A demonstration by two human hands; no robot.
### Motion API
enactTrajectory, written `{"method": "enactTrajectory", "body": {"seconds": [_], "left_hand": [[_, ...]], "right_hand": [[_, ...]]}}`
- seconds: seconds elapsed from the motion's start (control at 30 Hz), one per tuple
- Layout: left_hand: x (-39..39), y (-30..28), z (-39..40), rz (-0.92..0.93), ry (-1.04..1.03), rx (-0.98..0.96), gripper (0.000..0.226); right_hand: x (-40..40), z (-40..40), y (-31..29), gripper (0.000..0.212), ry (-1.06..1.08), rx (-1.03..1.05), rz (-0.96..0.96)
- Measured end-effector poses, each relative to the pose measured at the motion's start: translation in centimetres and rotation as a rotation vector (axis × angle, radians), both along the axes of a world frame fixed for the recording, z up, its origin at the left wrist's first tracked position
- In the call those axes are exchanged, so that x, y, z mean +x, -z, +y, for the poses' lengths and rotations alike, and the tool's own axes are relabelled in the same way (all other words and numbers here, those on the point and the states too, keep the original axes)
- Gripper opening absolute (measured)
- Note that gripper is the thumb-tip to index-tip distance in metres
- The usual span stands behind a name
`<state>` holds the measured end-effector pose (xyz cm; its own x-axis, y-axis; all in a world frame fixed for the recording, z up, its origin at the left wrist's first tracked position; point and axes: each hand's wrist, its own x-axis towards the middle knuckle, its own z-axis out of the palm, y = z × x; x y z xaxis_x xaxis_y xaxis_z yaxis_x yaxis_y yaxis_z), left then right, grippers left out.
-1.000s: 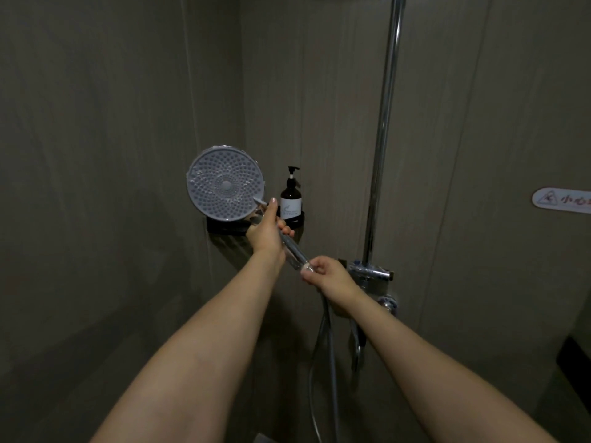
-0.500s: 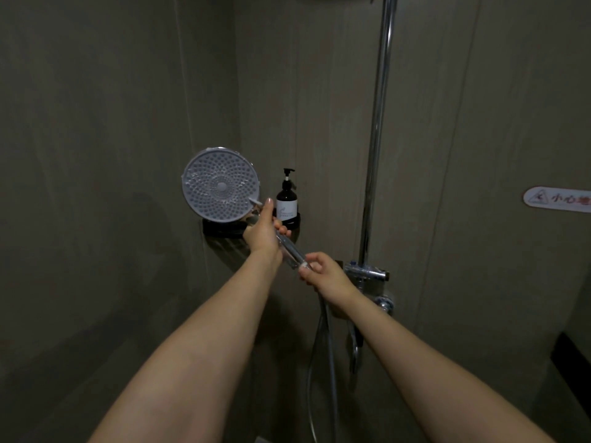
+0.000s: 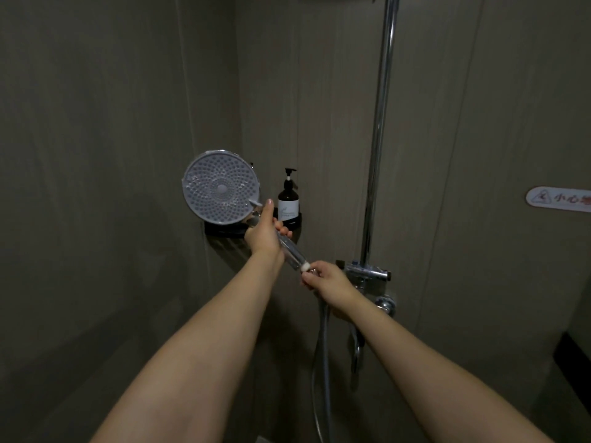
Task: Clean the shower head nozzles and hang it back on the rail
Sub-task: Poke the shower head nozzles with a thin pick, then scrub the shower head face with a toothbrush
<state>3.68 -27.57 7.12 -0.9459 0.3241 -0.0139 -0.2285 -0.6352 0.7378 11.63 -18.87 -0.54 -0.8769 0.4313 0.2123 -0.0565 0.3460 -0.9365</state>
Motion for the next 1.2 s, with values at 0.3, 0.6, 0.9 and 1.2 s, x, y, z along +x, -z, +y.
{"method": "enactTrajectory", "body": {"seconds": [0.3,0.6,0.9,1.2], "left_hand": [[-0.8,0.6,-0.5,0.056,-0.006,-0.079,0.019],[-1.2,1.2,1.7,0.137,0.039,-0.131,0.028],[-2.1,3.4,7.3,0.166,0.106,-0.200,0.023],[-3.9,4.0,15.6,0.181,0.068,-0.238,0.028]], "right_hand": [[-0.9,1.8,0.5,0.020,0.188,-0.074,0.039],[-1.4,4.6,1.3,0.026,0.227,-0.040,-0.094],[1.1,13.3,2.2,0.028,0.460,0.033,-0.094],[0.8,23.8,4.0,0.033,0.609,0.125,-0.188]]}}
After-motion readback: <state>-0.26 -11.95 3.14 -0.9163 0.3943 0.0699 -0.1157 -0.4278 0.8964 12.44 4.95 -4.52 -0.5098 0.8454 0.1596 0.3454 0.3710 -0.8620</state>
